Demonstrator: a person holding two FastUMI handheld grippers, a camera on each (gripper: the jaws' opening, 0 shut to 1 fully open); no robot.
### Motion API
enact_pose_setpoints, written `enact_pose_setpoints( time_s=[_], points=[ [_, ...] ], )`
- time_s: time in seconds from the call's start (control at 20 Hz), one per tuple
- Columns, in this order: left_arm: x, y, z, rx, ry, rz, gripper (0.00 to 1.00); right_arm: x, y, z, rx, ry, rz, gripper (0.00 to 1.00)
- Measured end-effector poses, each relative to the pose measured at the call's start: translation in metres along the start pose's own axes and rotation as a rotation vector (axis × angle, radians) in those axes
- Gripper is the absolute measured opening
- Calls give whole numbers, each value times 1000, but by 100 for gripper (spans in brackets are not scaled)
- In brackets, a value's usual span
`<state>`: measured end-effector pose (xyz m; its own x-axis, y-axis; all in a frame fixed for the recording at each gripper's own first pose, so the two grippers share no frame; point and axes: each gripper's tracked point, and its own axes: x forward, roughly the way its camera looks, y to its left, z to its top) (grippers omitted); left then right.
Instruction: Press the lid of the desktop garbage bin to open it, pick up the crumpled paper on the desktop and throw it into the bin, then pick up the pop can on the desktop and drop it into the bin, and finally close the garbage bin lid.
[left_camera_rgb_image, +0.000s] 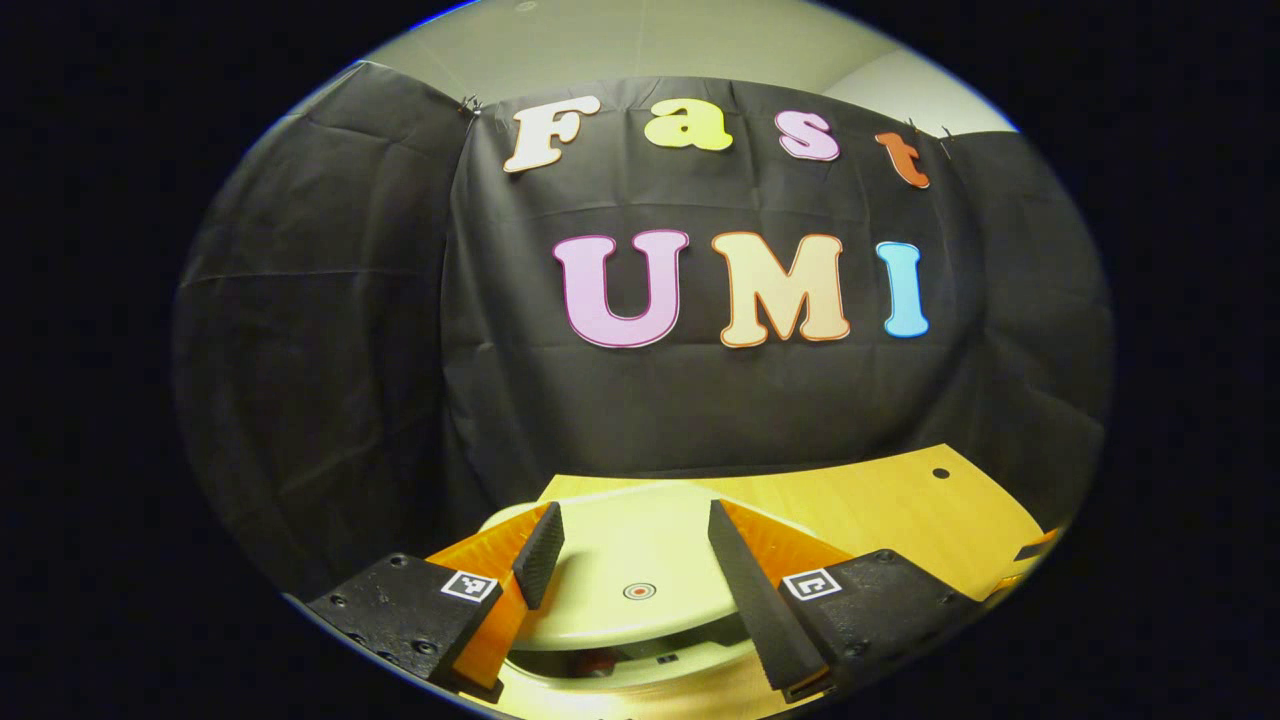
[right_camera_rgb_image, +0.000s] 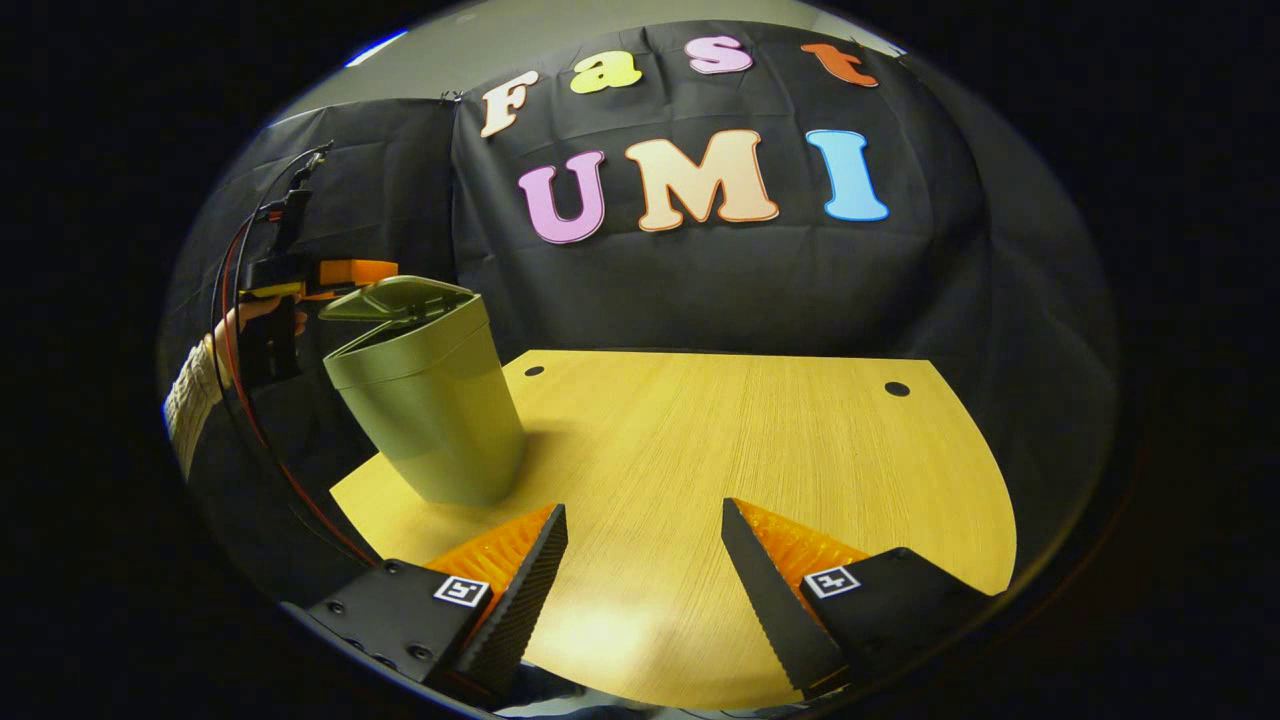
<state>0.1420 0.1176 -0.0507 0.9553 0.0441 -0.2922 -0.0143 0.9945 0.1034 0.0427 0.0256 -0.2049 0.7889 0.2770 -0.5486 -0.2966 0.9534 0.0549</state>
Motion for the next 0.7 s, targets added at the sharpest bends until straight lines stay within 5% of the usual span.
enact_pose_setpoints(
  time_s=[0.2, 0.7],
  points=[
    [-3, 4, -28, -2, 9, 84, 90, 1, -3, 1, -7, 9, 13, 94],
    [-4, 3, -39, -31, -86, 127, 94, 3, -14, -4, -41, 26, 35, 98]
  ],
)
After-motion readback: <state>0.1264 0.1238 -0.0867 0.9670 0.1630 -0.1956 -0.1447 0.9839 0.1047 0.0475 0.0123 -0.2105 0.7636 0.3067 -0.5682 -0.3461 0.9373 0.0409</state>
